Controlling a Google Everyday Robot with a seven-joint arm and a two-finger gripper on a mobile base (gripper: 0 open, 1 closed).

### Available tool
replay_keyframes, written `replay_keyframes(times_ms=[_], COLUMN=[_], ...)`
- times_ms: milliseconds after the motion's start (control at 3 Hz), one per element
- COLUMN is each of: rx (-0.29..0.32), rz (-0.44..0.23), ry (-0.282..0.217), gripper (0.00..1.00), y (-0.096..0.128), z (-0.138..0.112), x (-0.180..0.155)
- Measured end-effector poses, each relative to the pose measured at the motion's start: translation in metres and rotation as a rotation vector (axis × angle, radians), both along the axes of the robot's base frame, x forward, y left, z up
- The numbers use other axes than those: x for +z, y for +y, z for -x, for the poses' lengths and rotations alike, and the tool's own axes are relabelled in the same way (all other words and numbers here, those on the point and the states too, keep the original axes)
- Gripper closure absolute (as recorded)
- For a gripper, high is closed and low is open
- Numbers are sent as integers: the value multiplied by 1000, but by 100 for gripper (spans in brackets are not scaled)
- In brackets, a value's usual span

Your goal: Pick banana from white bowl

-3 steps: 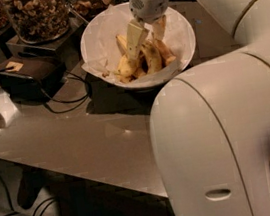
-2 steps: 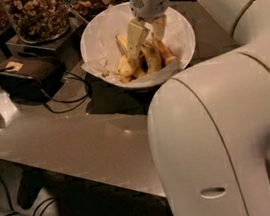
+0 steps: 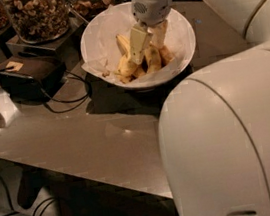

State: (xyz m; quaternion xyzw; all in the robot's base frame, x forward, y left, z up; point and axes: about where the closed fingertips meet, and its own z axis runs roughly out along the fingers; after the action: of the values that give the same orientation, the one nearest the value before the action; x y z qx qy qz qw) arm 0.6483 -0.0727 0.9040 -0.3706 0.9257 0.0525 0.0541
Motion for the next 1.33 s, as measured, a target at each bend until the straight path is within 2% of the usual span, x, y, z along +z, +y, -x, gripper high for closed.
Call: replay_keyframes(times_ms=[333, 667, 1000, 1333], rx=[7, -6, -12, -43], rz=[7, 15, 16, 11], ry=[9, 10, 12, 20], gripper=[41, 60, 83, 100], y=[0, -2, -3, -11], z=[9, 10, 10, 7], x=[-2, -8, -9, -11])
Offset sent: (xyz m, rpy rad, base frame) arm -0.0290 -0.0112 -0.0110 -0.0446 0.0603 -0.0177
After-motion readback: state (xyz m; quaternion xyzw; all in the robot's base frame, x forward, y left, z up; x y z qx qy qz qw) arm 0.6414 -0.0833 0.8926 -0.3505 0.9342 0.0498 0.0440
